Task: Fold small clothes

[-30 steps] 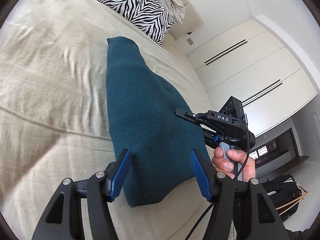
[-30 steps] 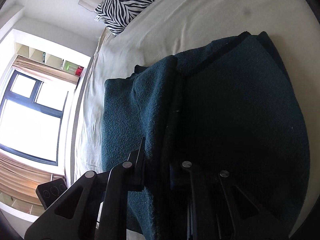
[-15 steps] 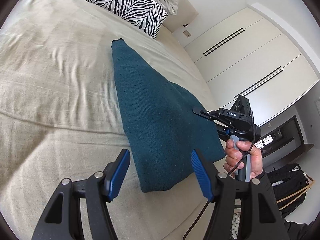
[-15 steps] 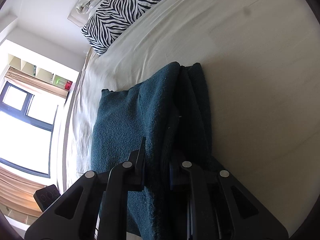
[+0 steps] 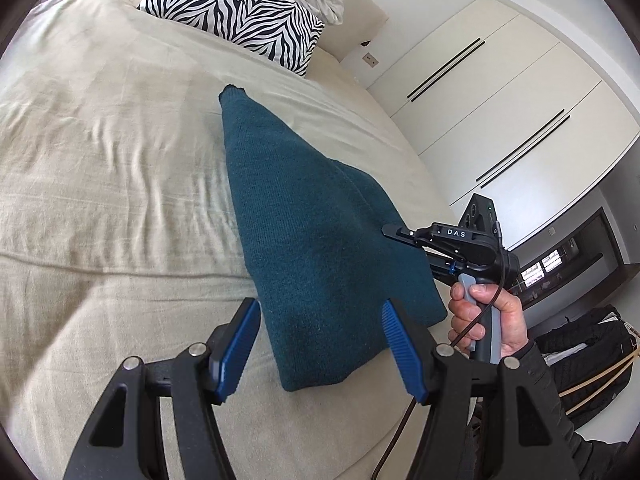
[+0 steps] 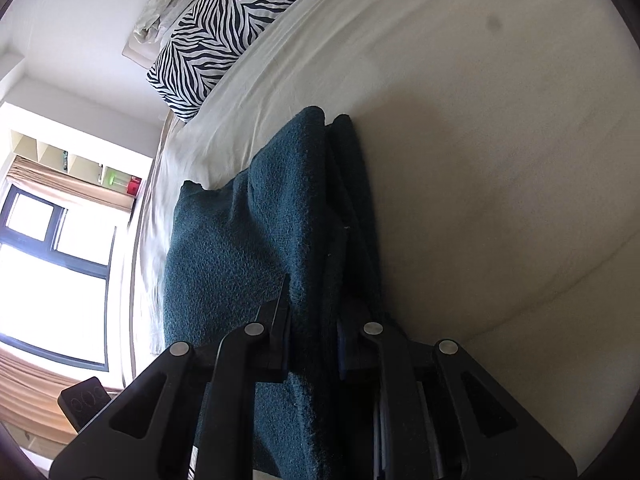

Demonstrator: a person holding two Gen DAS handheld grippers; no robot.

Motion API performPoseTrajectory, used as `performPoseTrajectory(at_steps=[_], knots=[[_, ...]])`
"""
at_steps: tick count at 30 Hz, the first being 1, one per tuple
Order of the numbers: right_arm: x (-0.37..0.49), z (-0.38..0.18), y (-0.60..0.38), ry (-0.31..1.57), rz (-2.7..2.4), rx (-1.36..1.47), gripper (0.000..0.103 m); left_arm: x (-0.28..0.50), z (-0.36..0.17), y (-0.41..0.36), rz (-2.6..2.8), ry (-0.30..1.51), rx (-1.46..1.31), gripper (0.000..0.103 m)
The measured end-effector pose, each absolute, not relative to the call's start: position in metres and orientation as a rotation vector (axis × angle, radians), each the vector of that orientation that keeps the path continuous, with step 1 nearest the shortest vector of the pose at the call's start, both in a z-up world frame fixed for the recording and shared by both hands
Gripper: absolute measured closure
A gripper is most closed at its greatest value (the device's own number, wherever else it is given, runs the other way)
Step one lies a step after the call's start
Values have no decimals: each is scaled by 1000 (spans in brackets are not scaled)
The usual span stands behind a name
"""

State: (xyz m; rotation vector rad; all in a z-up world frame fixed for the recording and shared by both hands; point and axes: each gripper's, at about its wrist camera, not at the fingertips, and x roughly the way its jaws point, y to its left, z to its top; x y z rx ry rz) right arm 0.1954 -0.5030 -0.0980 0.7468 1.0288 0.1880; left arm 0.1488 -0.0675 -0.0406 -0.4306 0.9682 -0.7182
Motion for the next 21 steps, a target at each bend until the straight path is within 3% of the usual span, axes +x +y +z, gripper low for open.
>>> performPoseTrajectory(at_steps=[12,18,21], knots=[[186,-117,-523,985,282,860,86,251,-17,-160,-652,923,-172,37],[172,-72,-550,899,145,783,83,301,-55,-173,-564,1019,-111,37],[183,-50,-550,848,230,803,83,294,-65,-176,-557,976,-53,36]])
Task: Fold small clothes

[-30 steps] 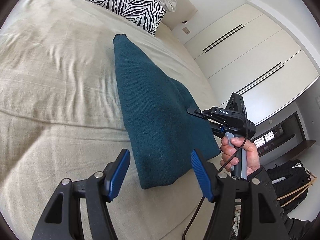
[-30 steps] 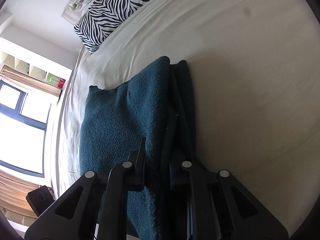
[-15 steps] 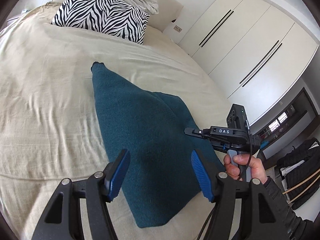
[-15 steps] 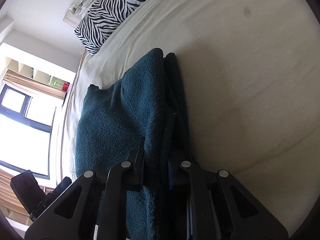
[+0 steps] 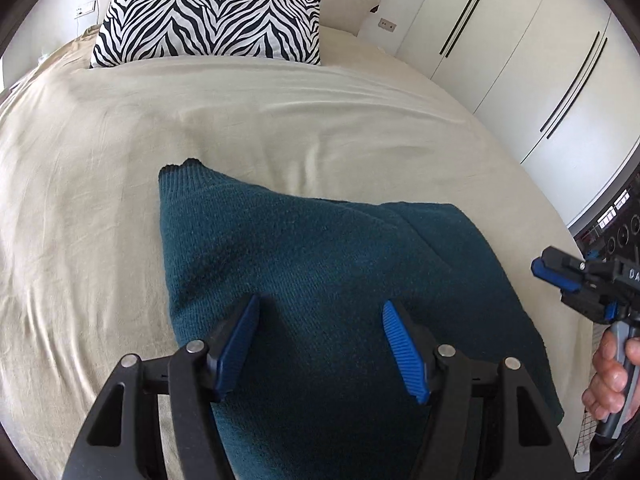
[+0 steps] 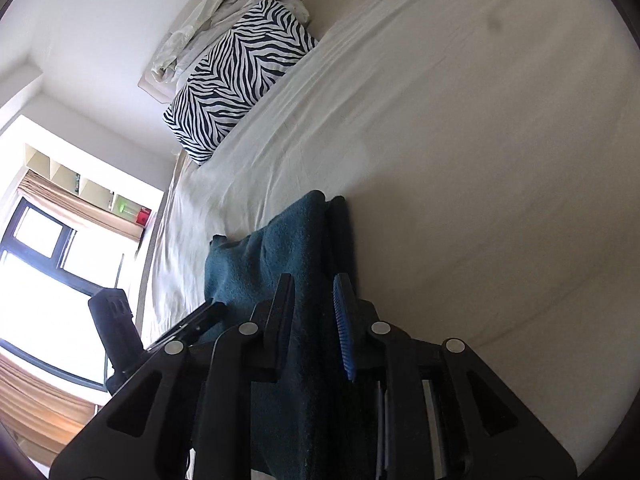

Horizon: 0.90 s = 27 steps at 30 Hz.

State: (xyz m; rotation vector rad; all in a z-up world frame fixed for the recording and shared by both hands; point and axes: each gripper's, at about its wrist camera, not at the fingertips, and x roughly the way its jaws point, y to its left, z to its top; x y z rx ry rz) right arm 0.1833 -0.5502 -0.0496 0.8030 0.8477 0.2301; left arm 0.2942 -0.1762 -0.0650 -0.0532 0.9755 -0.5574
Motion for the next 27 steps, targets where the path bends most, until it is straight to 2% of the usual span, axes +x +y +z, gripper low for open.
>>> performPoseTrajectory(at_steps=[5,9,10,13,16,17,19,23,27], knots=[[239,-47,-507,887,333,788,83,294,-67,-186,-539,995,2,34],[277,-91,-499,1012,248,784,84,292,-68,-191,-526,993,47,32],[280,-98,-502,993,250,790,89,292,-69,-193,-522,992,58,32],[279,-104,-512,971,239,804,95,291,-71,-197,-515,985,85,32],[273,-99,-515,977,201,784,95,290,-71,-197,-515,980,90,31],[269,-95,-516,975,190,787,91,290,-71,-197,-516,978,88,31],[255,-83,-517,956,187,794,89,289,-71,-196,-517,976,87,31],[226,-62,-504,953,284,755,89,287,-71,-196,-514,972,91,31],[223,-90,-499,1045,263,722,90,286,-70,-197,-507,970,97,30]])
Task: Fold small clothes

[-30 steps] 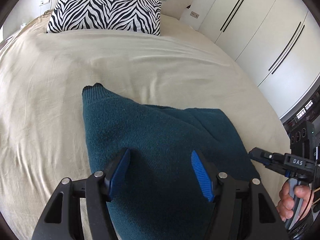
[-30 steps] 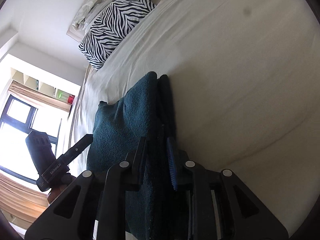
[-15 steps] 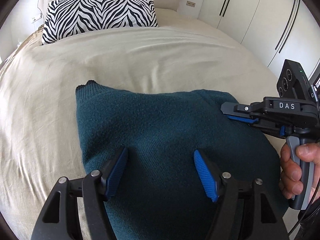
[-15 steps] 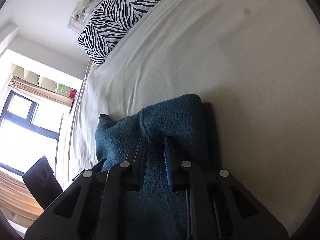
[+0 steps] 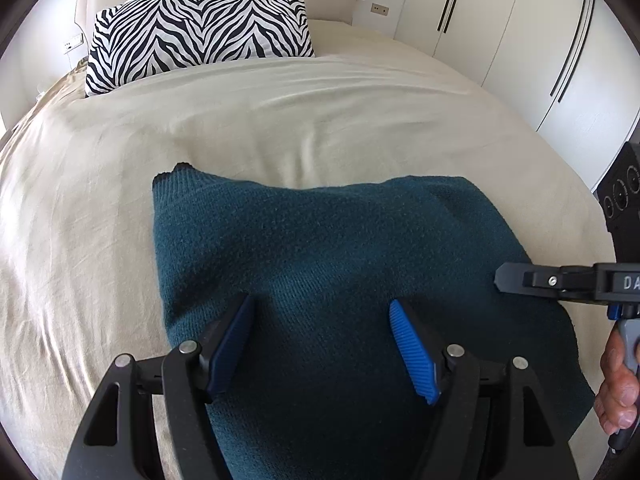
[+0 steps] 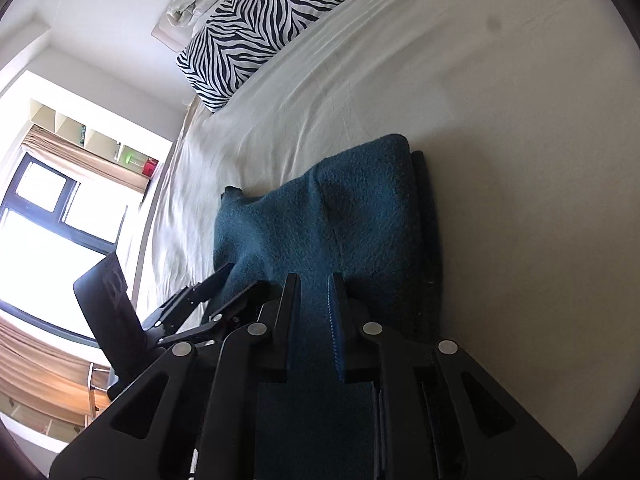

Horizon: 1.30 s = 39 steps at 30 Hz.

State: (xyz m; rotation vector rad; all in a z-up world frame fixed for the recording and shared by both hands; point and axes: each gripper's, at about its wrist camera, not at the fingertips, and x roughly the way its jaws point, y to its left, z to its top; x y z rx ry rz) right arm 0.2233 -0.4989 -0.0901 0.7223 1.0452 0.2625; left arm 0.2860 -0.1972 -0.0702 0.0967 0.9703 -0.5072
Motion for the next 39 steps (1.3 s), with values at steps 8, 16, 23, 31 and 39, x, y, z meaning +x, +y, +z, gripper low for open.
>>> performPoseTrajectory(at_steps=[8,16,23,31,39], knots=[[186,-62,-506,964,274,765,89,255,-38,-172,-493,935,35,42],[144,-108,-497,1054,309,824,92,194,-54,-170,-510,969,60,44],[107,-71,-498,977,311,830,89,170,-33,-157,-503,936,20,45],[88,-90,-498,1039,267,800,78,144,-73,-170,-529,991,78,45],[96,-47,-534,885,186,788,24,152,-31,-117,-522,858,-177,12]])
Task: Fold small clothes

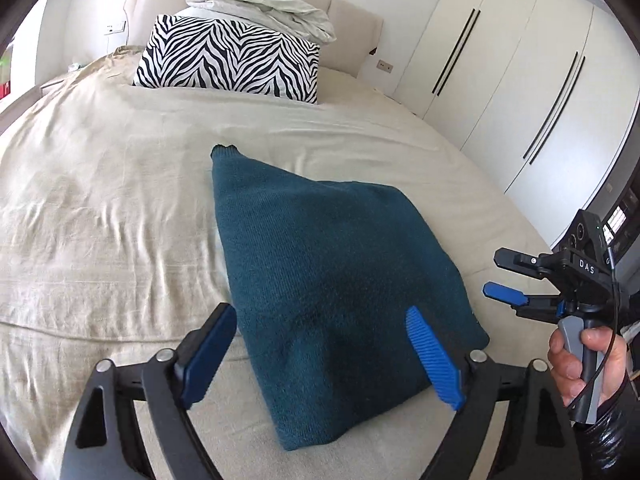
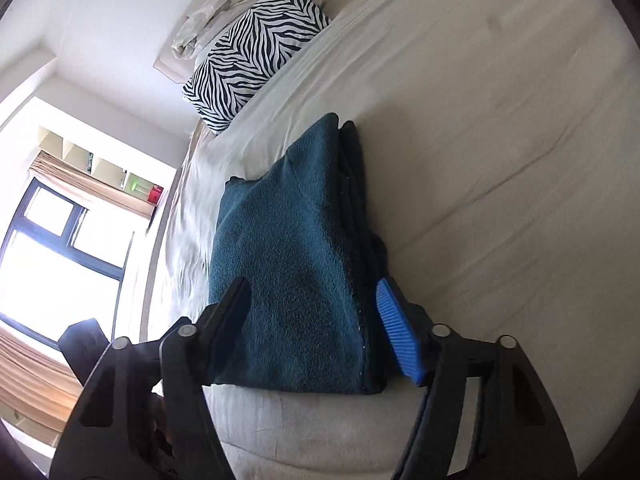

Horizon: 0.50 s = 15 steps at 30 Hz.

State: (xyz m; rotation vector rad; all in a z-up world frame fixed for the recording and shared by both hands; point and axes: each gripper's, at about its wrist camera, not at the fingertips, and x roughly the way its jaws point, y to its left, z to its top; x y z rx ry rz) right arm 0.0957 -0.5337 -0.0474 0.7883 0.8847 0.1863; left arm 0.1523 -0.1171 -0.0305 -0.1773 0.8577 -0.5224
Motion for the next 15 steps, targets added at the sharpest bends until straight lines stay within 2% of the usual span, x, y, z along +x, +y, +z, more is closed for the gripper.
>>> performPoseTrajectory(at_steps=[4,10,15], knots=[[128,-60,-539,939,216,827,25,185,-62,-97,-526,1004,-329,14],[177,-94,-532,1030,253,857,27,217,-86,-83,-536,1079,-475,14],[216,-100,-516,1079,289,820,35,251,-92,-103,-594,1130,-485,14]])
